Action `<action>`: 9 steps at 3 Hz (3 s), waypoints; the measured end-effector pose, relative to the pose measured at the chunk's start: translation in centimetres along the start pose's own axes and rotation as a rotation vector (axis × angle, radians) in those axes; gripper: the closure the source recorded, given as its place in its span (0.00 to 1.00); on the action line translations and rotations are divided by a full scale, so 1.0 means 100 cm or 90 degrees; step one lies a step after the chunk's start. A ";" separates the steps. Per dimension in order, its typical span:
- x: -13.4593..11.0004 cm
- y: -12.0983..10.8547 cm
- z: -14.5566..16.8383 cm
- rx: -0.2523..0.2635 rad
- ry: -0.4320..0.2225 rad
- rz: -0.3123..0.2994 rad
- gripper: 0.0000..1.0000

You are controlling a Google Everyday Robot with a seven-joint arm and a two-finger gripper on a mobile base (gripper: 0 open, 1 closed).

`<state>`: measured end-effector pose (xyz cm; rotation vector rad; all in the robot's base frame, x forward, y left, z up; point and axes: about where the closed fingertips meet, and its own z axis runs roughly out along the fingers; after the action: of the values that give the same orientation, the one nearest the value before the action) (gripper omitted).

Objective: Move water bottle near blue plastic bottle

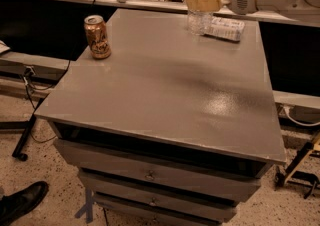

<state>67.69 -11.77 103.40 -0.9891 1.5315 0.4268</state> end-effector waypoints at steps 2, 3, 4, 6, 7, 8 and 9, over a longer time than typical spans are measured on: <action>0.060 -0.097 -0.003 0.113 0.032 0.078 1.00; 0.088 -0.117 -0.014 0.146 0.036 0.116 1.00; 0.109 -0.125 -0.020 0.159 0.029 0.143 1.00; 0.132 -0.133 -0.026 0.148 0.028 0.155 0.61; 0.141 -0.135 -0.033 0.148 0.031 0.160 0.36; 0.150 -0.134 -0.036 0.148 0.034 0.168 0.14; 0.159 -0.132 -0.038 0.149 0.036 0.178 0.00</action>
Offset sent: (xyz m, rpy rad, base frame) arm 0.1031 -0.1311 -0.0615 0.0621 0.1233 -0.3403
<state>76.60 -27.64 92.85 -0.6129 1.7354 0.4063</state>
